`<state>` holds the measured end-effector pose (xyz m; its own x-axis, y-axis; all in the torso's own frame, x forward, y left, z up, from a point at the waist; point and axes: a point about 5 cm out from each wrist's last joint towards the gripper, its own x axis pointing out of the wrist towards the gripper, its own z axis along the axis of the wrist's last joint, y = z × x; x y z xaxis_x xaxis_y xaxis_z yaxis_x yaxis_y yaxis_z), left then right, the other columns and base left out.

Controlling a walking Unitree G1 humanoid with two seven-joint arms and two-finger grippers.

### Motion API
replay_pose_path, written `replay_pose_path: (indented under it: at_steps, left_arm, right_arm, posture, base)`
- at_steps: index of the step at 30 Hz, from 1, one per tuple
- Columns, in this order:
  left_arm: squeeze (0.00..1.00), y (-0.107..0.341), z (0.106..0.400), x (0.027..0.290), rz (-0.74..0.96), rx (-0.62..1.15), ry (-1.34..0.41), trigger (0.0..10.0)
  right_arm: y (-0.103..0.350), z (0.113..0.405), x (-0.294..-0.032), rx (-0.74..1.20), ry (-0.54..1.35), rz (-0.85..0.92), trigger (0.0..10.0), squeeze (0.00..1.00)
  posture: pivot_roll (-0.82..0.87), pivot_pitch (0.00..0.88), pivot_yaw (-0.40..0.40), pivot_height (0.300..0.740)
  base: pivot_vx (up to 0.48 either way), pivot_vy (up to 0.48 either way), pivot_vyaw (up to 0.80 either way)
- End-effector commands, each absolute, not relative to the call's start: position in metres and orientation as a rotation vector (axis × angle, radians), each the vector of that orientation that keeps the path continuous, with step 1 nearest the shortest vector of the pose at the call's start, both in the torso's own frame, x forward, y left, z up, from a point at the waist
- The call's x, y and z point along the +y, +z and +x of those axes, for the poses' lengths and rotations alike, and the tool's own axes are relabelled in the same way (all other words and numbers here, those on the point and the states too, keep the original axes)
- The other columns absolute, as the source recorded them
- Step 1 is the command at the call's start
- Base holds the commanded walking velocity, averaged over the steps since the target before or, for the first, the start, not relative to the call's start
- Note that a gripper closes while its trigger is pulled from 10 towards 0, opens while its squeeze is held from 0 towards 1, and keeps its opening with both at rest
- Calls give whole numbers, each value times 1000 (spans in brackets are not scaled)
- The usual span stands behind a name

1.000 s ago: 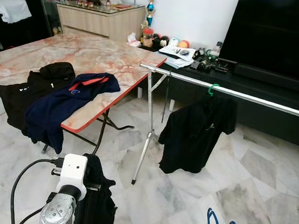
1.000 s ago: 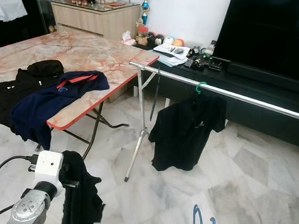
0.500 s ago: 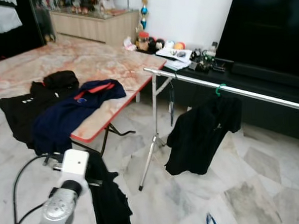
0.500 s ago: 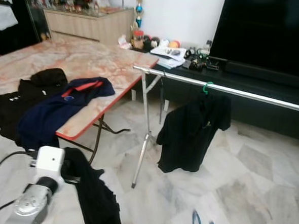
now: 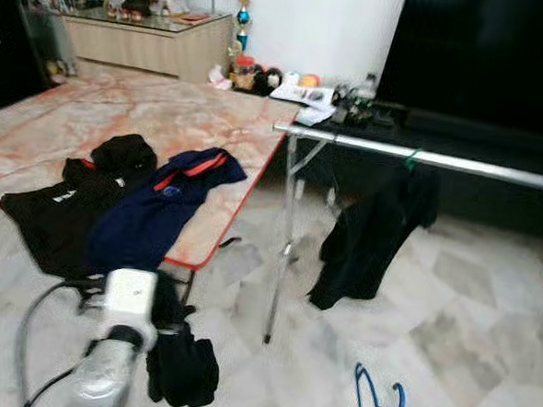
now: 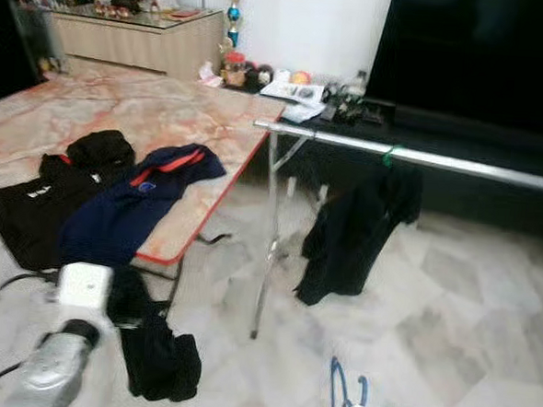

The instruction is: Hang hanger

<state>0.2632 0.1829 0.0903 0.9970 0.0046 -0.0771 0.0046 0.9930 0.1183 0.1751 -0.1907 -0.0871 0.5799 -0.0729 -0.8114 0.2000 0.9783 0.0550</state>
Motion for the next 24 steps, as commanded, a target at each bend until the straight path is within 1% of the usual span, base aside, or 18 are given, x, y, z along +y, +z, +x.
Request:
replay_pose_path:
  at_steps: [1,2,4,6,18,20,24]
  left_arm:
    - [0,101,266,193,157,41,13,10000]
    - [0,101,266,193,157,41,13,10000]
    - [0,103,268,193,155,35,7,10000]
    - [0,103,268,192,153,35,10,10000]
    - [0,101,267,191,150,31,12,10000]
    - [0,102,267,191,152,26,12,10000]
    - [0,103,268,191,192,15,-5,10000]
  right_arm:
    - [-82,189,-176,910,-134,152,10000,0]
    - [-82,189,-176,910,-134,152,10000,0]
    - [-84,183,-187,915,-148,146,10000,0]
    - [-84,182,-189,916,-159,150,10000,0]
    - [-84,181,-191,925,-140,119,10000,0]
    - [-84,181,-191,926,-139,119,10000,0]
    - [-84,180,-190,924,-137,117,10000,0]
  posture:
    - [181,0,-23,740]
    - [181,0,-23,740]
    - [180,0,-26,740]
    - [184,0,-30,740]
    - [196,0,-48,740]
    - [197,0,-47,740]
    - [199,0,-47,740]
  base:
    - [0,480,0]
    - [0,480,0]
    - [0,480,0]
    - [0,480,0]
    - [0,480,0]
    - [0,364,0]
    - [0,0,0]
